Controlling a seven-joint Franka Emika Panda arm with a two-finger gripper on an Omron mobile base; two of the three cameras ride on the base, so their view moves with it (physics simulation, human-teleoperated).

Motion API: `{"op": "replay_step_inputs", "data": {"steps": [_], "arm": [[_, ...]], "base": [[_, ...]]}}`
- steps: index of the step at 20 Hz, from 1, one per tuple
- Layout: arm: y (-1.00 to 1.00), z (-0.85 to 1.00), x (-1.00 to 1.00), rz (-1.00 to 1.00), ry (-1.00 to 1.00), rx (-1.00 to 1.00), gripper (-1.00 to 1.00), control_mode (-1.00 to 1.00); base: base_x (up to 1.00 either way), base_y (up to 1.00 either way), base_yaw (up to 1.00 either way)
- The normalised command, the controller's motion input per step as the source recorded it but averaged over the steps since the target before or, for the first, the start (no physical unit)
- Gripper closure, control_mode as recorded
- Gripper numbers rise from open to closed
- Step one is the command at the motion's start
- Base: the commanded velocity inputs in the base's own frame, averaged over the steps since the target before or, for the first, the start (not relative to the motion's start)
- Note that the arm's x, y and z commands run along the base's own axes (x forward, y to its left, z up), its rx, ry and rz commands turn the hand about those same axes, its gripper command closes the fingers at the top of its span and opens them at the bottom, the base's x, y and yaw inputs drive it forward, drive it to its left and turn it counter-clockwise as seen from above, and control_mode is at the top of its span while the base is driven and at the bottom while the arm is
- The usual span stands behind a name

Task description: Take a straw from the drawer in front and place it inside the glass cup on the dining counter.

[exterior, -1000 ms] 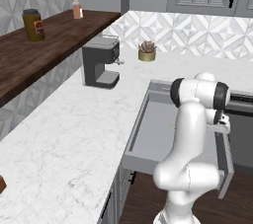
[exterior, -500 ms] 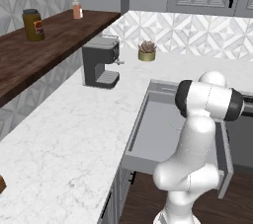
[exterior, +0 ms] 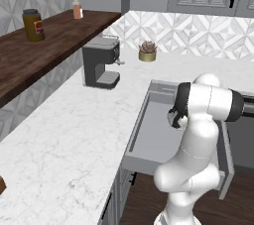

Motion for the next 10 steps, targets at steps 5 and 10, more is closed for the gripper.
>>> {"op": "replay_step_inputs", "data": {"steps": [5, 10], "arm": [[0.0, -0.13, 0.56, 0.13, 0.11, 0.0, -1.0, -1.0], [0.0, -0.19, 0.46, 0.01, 0.16, 0.02, -1.0, -1.0]], "base": [[0.0, 0.0, 0.0], [0.0, 0.0, 0.0]]}}
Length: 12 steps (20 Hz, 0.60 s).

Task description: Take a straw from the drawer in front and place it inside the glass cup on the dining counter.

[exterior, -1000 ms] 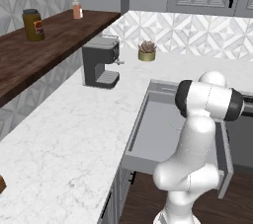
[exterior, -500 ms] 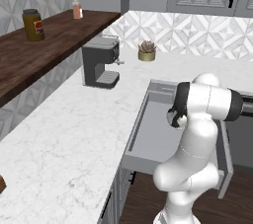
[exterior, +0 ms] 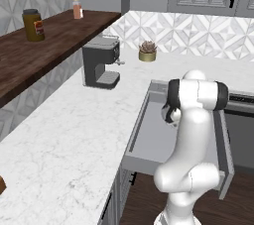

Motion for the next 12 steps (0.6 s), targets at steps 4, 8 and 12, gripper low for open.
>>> {"op": "replay_step_inputs", "data": {"steps": [4, 8, 12], "arm": [[0.0, -0.41, 0.47, 0.0, 0.17, 0.06, -1.0, -1.0], [-0.07, -0.44, 0.44, 0.0, 0.12, 0.07, -1.0, -1.0], [-0.12, -0.24, 0.42, 0.0, 0.02, 0.07, -1.0, -1.0]], "base": [[0.0, 0.0, 0.0], [0.0, 0.0, 0.0], [0.0, 0.0, 0.0]]}}
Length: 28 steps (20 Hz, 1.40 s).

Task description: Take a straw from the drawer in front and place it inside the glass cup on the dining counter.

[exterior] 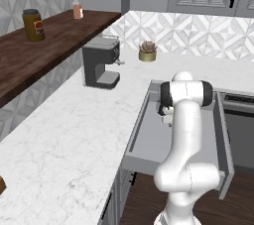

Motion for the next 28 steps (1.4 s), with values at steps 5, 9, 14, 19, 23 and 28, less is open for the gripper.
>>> {"op": "replay_step_inputs", "data": {"steps": [5, 9, 14, 19, 23, 28], "arm": [[-0.21, -0.31, 0.32, 0.0, 0.04, 0.05, -1.0, -1.0], [-0.11, -0.43, 0.0, 0.01, 0.02, 0.04, -1.0, -1.0], [-0.02, -0.38, 0.06, 0.03, 0.0, 0.01, -1.0, -1.0], [-0.02, -0.3, 0.05, 0.04, 0.0, 0.0, -1.0, -1.0], [0.0, -0.4, 0.0, 0.04, 0.0, 0.0, -1.0, -1.0], [0.0, -0.37, 0.0, 0.06, 0.0, 0.0, 1.0, -1.0]], "base": [[0.0, 0.0, 0.0], [0.0, 0.0, 0.0], [0.0, 0.0, 0.0], [0.0, 0.0, 0.0], [0.0, 0.0, 0.0], [0.0, 0.0, 0.0]]}}
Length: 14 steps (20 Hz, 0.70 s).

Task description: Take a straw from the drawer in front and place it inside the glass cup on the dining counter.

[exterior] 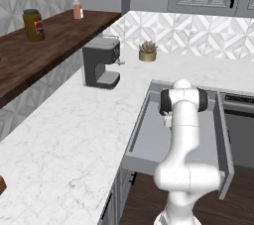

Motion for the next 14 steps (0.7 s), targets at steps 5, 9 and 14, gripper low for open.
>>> {"op": "replay_step_inputs", "data": {"steps": [5, 9, 14], "arm": [[-0.16, -0.29, 0.0, 0.05, 0.03, 0.05, 1.0, -1.0], [-0.34, -0.21, 0.0, 0.07, 0.08, 0.12, 1.0, -1.0], [-0.37, -0.04, 0.0, 0.06, 0.02, 0.13, 1.0, -1.0]], "base": [[0.0, 0.0, 0.0], [0.0, 0.0, 0.0], [0.0, 0.0, 0.0]]}}
